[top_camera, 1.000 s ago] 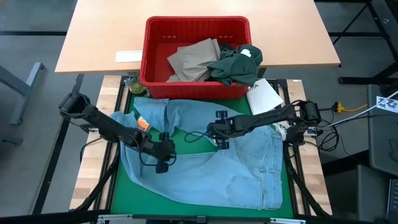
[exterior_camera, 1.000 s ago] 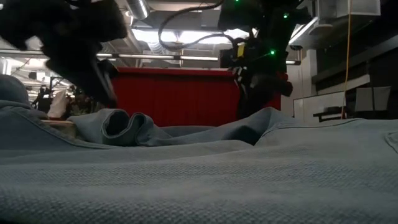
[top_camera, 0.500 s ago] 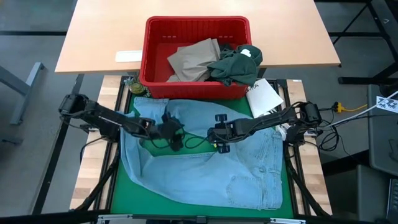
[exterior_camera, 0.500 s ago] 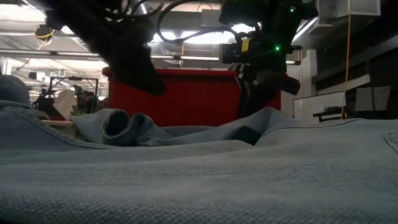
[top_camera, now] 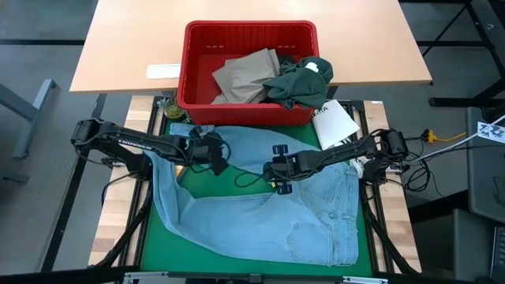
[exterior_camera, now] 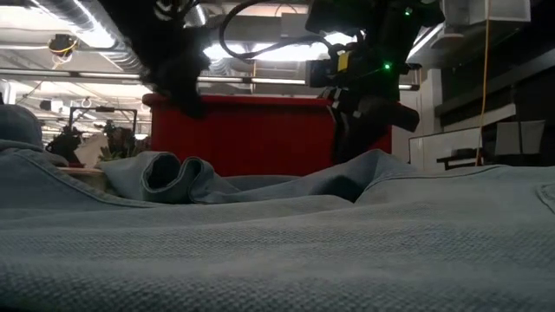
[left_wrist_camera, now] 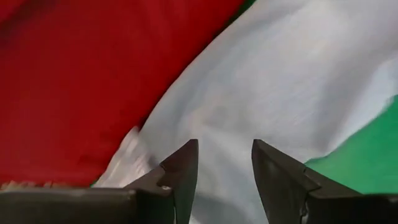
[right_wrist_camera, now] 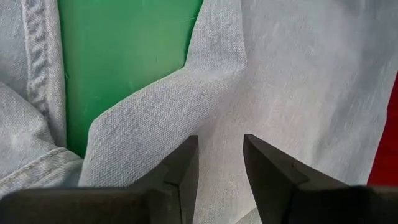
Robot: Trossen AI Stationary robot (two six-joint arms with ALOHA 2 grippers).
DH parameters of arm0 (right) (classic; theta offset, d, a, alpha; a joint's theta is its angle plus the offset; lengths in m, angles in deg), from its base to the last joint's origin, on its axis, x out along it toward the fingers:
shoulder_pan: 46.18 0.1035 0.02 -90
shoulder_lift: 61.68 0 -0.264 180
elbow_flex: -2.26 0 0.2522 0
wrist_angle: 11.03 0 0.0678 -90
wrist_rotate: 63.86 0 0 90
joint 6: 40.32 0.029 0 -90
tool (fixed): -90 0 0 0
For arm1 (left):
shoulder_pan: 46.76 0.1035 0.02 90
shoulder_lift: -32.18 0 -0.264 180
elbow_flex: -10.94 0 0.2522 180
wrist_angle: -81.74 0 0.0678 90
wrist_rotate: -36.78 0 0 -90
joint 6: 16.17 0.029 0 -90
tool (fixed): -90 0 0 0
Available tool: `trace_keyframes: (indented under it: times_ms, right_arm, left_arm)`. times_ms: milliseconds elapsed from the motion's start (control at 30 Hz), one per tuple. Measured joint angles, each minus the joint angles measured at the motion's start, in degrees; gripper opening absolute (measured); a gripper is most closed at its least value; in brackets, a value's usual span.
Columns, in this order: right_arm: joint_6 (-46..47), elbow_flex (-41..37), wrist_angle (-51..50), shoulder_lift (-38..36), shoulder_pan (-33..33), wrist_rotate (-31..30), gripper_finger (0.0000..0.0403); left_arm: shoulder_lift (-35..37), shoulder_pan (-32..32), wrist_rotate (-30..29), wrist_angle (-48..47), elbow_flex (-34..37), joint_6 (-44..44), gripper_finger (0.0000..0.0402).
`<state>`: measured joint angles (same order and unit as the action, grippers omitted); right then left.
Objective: Fold Laundry from Bin
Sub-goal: Fold the blue pants
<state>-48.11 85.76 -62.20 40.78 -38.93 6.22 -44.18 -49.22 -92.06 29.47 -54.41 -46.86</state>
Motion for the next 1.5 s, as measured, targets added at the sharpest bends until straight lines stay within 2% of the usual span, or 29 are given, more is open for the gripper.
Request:
trace_keyframes:
  times_ms: [100, 267, 633, 967, 1500]
  right_arm:
    - [-0.2, 0.0, 0.1, 0.0, 0.0, 0.0, 0.0127]
    - [-0.2, 0.0, 0.0, 0.0, 0.0, 0.0, 0.0127]
    - [-0.3, 0.0, 0.1, 0.0, 0.0, -0.1, 0.0127]
    - [-0.3, 0.0, 0.1, 0.0, 0.0, -0.1, 0.0127]
    - [-0.2, 0.0, 0.1, 0.0, 0.0, -0.1, 0.0127]
  left_arm:
    - [-0.6, 0.7, -1.5, -3.4, 0.6, -5.9, 0.0138]
    - [-0.9, 2.9, -1.6, -3.5, 3.6, -9.7, 0.0133]
    - [-0.9, 7.3, 1.3, -1.2, 5.5, -11.4, 0.0133]
    - [-0.9, 7.5, 2.3, -0.4, 5.5, -10.2, 0.0134]
    - [-0.9, 8.3, 1.9, -0.4, 5.5, -9.7, 0.0236]
